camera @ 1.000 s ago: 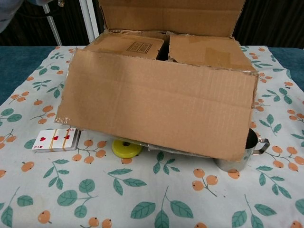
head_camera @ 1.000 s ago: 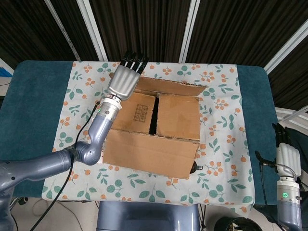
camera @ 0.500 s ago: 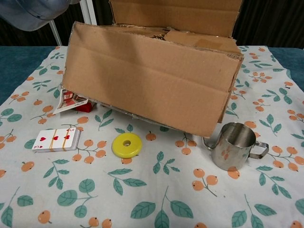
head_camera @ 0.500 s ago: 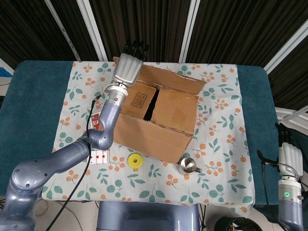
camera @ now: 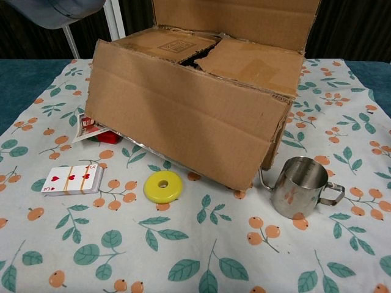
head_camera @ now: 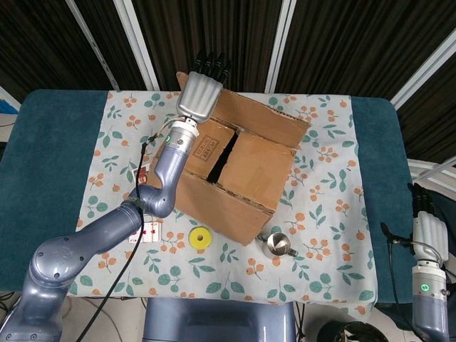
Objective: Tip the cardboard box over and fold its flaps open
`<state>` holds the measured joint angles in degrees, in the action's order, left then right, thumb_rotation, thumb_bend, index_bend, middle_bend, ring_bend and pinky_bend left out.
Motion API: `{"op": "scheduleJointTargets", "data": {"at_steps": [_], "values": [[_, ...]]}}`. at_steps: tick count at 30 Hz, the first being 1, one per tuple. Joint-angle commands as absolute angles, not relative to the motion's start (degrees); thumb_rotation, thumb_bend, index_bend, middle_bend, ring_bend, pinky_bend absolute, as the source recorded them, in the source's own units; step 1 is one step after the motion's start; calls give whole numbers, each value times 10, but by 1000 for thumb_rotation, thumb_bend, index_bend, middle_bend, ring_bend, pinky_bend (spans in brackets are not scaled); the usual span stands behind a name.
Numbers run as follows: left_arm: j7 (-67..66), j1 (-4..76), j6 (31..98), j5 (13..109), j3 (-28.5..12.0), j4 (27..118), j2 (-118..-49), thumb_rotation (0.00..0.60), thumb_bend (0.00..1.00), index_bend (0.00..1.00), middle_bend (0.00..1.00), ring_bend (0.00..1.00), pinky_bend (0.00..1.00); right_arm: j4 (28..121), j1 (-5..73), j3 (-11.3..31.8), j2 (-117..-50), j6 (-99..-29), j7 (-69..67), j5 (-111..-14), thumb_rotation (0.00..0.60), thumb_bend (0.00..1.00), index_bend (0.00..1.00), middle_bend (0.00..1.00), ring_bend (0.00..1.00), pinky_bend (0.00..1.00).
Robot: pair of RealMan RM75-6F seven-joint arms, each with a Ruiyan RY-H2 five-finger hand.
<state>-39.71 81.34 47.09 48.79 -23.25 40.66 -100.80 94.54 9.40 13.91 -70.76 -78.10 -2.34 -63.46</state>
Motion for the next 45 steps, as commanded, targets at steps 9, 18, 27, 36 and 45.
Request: {"op": "scheduleJointTargets", "data": {"at_steps": [9,18,27,36,45], "values": [[-384,845,444,501,-235,323,-1044,600,383,0,0,0,0,949,93,141,-708,-777,-23,-632,600,324,15,2,34,245],[-359,886,404,515,-240,201,-1102,600,281,0,0,0,0,953,93,142,-707,-773,-22,-630,600,324,15,2,34,245],[-336,894,389,535,-237,159,-1123,600,248,0,0,0,0,955,93,143,-706,-769,-22,-627,600,323,15,2,33,245],[-319,902,402,552,-240,131,-1131,600,196,0,0,0,0,959,93,143,-705,-765,-21,-624,600,324,14,2,34,245],[-320,921,384,550,-252,97,-1144,600,196,0,0,0,0,960,93,144,-704,-764,-20,-621,600,324,15,2,34,245]]}}
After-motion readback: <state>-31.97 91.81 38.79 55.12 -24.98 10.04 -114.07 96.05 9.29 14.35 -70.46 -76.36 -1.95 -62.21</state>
